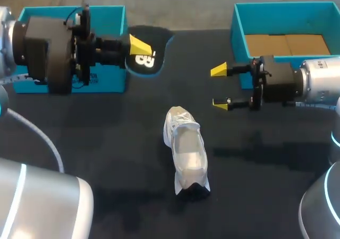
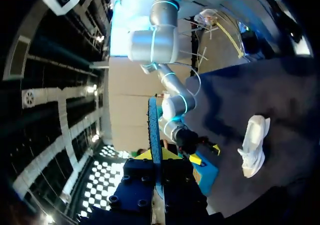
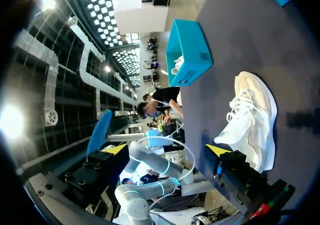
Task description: Take the shoe out of the shoebox, open the shoe tongue, remove and reinsert the insole, then place the shoe into the shoebox
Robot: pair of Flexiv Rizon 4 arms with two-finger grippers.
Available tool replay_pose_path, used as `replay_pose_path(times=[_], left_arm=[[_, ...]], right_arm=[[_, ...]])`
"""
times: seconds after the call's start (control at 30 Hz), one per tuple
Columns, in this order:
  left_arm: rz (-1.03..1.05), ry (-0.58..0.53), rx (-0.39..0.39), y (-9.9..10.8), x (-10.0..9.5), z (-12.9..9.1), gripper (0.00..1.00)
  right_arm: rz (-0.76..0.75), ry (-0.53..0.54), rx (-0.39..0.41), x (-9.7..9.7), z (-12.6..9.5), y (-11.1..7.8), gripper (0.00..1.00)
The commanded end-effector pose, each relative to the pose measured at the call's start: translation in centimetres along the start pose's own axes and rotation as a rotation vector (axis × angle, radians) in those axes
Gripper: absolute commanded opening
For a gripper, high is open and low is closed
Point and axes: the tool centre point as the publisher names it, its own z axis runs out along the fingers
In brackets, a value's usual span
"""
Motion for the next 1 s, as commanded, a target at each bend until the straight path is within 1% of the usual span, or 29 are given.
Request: replay_pose_path(times=[0.03,0.2,0.23,0.27,0.37,0.4,0.43,0.5,0.53,0.6,0.63,0.67,0.77,0.8,0.93,1.0], left_arm=[[0.135,-0.259,0.06,0.2,0.9,0.1,0.0],[0.135,-0.259,0.06,0.2,0.9,0.1,0.0],[0.152,-0.247,0.062,0.4,1.2,0.3,0.0],[0.179,-0.281,0.095,0.5,1.4,0.5,0.0],[0.216,-0.314,0.136,1.0,2.3,1.0,0.0],[0.229,-0.304,0.134,1.2,2.7,1.2,0.0],[0.251,-0.305,0.156,1.5,3.1,1.6,0.0],[0.256,-0.281,0.146,1.9,3.7,2.0,0.0],[0.288,-0.291,0.156,2.1,4.0,2.2,0.0],[0.29,-0.278,0.153,2.3,4.4,2.5,0.0],[0.342,-0.268,0.166,2.4,4.7,2.6,0.0],[0.347,-0.256,0.158,2.4,5.0,2.7,0.0],[0.377,-0.266,0.145,2.6,5.9,2.8,0.0],[0.39,-0.28,0.129,2.7,6.2,2.8,0.0],[0.454,-0.277,0.068,2.7,7.9,2.6,0.0],[0.454,-0.277,0.068,2.7,7.9,2.6,0.0]], right_arm=[[0.001,-0.002,-0.002,0.0,0.1,0.0,1.0],[0.001,-0.002,-0.002,0.0,0.1,0.0,1.0],[0.001,-0.002,-0.002,0.0,0.1,0.0,1.0],[0.001,-0.002,-0.002,0.0,0.1,0.0,1.0],[0.001,-0.002,-0.002,0.0,0.1,0.0,1.0],[0.001,-0.002,-0.002,0.0,0.1,0.0,1.0],[0.001,-0.002,-0.002,0.0,0.1,0.0,1.0],[0.001,-0.002,-0.002,0.0,0.1,0.0,1.0],[0.001,-0.002,-0.002,0.0,0.1,0.0,1.0],[0.001,-0.002,-0.002,0.0,0.1,0.0,1.0],[0.001,-0.002,-0.002,0.0,0.1,0.0,1.0],[0.001,-0.002,-0.002,0.0,0.1,0.0,1.0],[0.001,-0.002,-0.002,0.0,0.1,0.0,1.0],[0.001,-0.002,-0.002,0.0,0.1,0.0,1.0],[0.001,-0.002,-0.002,0.0,0.1,0.0,1.0],[0.001,-0.002,-0.002,0.0,0.1,0.0,1.0]])
